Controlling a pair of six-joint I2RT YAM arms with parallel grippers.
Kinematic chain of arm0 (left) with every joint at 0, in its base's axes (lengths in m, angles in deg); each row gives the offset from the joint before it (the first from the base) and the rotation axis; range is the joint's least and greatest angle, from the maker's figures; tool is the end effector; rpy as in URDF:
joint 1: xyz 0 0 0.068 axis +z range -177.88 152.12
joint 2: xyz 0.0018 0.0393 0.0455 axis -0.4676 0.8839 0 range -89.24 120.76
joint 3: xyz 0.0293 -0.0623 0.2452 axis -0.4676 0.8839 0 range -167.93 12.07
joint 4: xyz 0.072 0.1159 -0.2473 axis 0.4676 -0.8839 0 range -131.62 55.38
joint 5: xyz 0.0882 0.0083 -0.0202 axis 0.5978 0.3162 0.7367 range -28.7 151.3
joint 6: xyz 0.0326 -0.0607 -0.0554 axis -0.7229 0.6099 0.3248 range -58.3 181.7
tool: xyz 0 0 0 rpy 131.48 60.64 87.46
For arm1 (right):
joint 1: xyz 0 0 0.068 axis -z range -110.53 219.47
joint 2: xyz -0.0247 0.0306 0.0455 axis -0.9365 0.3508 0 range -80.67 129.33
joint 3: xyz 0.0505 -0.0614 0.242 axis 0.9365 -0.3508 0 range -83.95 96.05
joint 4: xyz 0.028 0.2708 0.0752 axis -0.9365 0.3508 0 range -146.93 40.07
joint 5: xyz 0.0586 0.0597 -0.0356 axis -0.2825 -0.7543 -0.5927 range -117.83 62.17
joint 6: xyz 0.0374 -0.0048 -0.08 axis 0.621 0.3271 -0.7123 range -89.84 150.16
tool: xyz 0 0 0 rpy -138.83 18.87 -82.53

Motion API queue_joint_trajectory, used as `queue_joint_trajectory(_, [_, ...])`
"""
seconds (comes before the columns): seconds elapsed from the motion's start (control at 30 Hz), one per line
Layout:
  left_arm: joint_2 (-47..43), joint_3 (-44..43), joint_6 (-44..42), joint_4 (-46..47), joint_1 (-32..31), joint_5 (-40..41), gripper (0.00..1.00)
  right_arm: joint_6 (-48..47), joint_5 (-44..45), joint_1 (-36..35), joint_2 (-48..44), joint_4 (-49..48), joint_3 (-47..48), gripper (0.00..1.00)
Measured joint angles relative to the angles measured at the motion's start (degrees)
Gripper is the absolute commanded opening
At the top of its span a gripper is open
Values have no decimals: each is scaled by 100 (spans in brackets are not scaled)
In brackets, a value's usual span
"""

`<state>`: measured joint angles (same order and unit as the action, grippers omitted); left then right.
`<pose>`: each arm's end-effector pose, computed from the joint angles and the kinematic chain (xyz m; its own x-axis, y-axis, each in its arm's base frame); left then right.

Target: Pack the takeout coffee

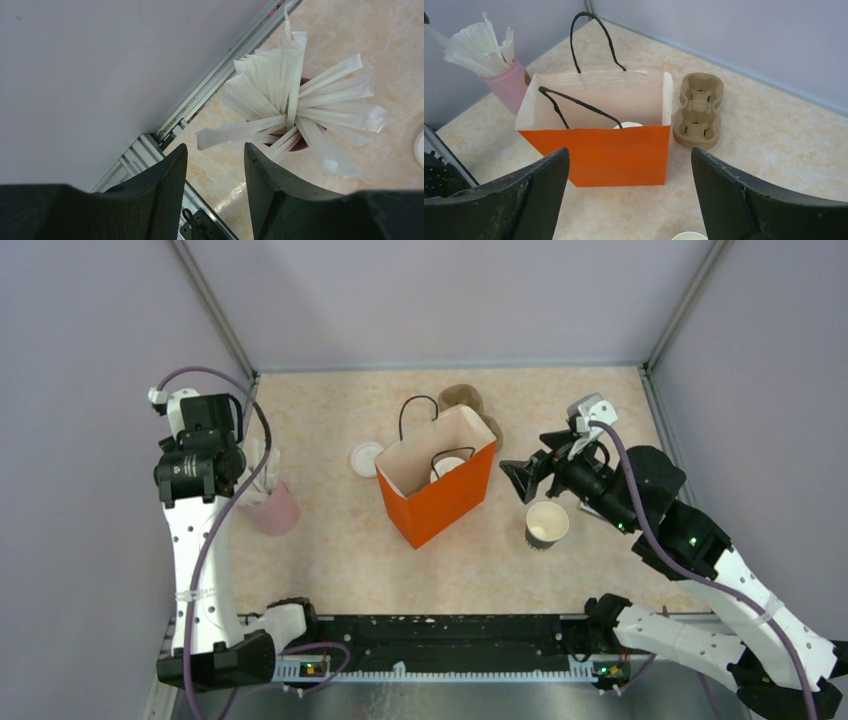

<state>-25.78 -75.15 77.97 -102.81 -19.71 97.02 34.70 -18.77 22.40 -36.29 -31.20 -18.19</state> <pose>0.2203 0.0780 0.3990 -0.5171 -0.3040 -0.8001 -0.7011 0.6867 0.1922 0.1610 0.1547 0.4268 -0.1004 0.0068 -0.9949 -0.6100 0.7896 0.0669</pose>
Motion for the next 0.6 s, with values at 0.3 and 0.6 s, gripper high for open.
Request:
queue_joint_trajectory(0.3, [44, 308, -59, 96, 20, -11, 34, -98, 74, 0, -90, -9, -157, 89])
queue_joint_trajectory(0.6, [92, 396, -251, 278, 31, 129, 35, -111, 236, 0, -201, -44, -166, 89])
